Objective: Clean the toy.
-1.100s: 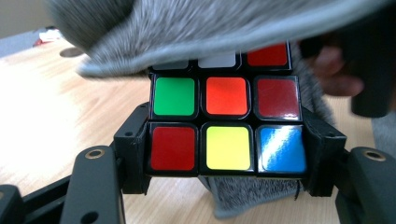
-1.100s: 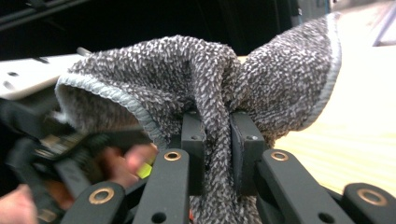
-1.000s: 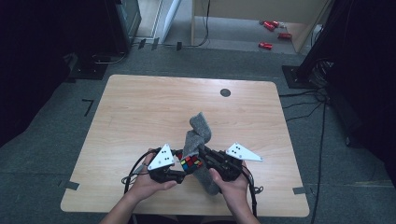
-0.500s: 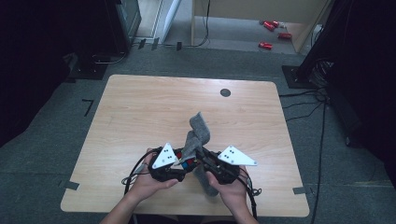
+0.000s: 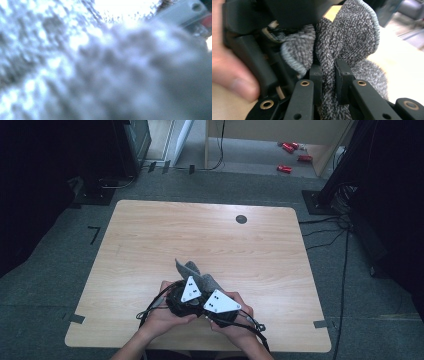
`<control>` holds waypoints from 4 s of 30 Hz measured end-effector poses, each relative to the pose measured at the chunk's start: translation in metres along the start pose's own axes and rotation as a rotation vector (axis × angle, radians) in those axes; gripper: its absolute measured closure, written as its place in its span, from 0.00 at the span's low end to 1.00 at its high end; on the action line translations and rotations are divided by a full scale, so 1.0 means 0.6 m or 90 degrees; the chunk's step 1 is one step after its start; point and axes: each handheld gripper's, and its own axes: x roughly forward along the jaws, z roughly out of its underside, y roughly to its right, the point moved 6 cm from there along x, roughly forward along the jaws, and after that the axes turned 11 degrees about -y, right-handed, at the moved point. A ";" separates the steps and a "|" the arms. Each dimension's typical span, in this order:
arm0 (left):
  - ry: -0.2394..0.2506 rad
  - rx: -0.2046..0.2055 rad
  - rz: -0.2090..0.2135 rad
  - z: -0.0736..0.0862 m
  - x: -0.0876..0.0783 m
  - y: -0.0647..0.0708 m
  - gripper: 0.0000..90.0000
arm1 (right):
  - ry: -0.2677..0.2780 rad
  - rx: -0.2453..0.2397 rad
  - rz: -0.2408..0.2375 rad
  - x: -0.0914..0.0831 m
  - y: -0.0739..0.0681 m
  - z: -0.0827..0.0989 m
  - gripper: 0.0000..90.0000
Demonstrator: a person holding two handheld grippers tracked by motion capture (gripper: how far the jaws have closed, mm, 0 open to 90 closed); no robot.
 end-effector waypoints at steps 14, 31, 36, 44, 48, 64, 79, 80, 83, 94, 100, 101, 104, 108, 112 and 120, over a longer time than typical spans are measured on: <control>0.021 -0.012 0.019 0.002 0.000 -0.009 0.39 | 0.026 0.080 0.011 -0.017 0.064 0.014 0.86; 0.137 -0.008 0.081 -0.010 -0.035 -0.008 0.39 | 0.121 0.267 -0.089 -0.037 0.106 0.026 0.88; 0.165 -0.011 0.089 -0.015 -0.044 -0.007 0.39 | 0.126 0.250 -0.058 -0.039 0.104 0.021 0.89; 0.182 -0.033 0.102 -0.013 -0.051 -0.019 0.39 | 0.082 0.267 -0.038 -0.028 0.110 0.039 0.89; 0.146 0.007 0.090 -0.012 -0.035 0.001 0.39 | 0.140 0.252 -0.071 -0.050 0.097 0.011 0.89; 0.173 -0.003 0.087 -0.014 -0.043 -0.006 0.39 | 0.158 0.253 -0.072 -0.057 0.095 0.004 0.89; 0.182 -0.008 0.085 -0.017 -0.047 -0.006 0.39 | 0.162 0.252 -0.049 -0.059 0.094 0.002 0.88; 0.186 -0.008 0.082 -0.018 -0.050 -0.006 0.39 | 0.162 0.255 -0.049 -0.058 0.096 0.004 0.88; 0.202 -0.016 0.075 -0.020 -0.062 -0.014 0.39 | 0.138 0.262 -0.031 -0.045 0.101 0.021 0.88; 0.175 -0.007 0.085 -0.016 -0.046 -0.006 0.39 | 0.160 0.238 -0.032 -0.059 0.090 0.000 0.89; 0.205 -0.030 0.078 -0.020 -0.064 -0.021 0.39 | 0.123 0.265 -0.026 -0.041 0.102 0.026 0.89; 0.208 -0.035 0.078 -0.019 -0.067 -0.025 0.38 | 0.124 0.266 -0.024 -0.040 0.103 0.027 0.89; 0.206 -0.046 0.083 -0.016 -0.065 -0.031 0.39 | 0.131 0.260 -0.027 -0.045 0.099 0.020 0.89; 0.175 -0.017 0.096 -0.015 -0.047 -0.010 0.39 | 0.155 0.239 -0.035 -0.060 0.088 0.000 0.89; 0.185 -0.006 0.089 -0.023 -0.049 0.003 0.39 | 0.161 0.251 -0.036 -0.064 0.096 0.003 0.89; 0.201 -0.052 0.096 -0.015 -0.054 -0.026 0.39 | 0.123 0.273 -0.036 -0.043 0.103 0.024 0.89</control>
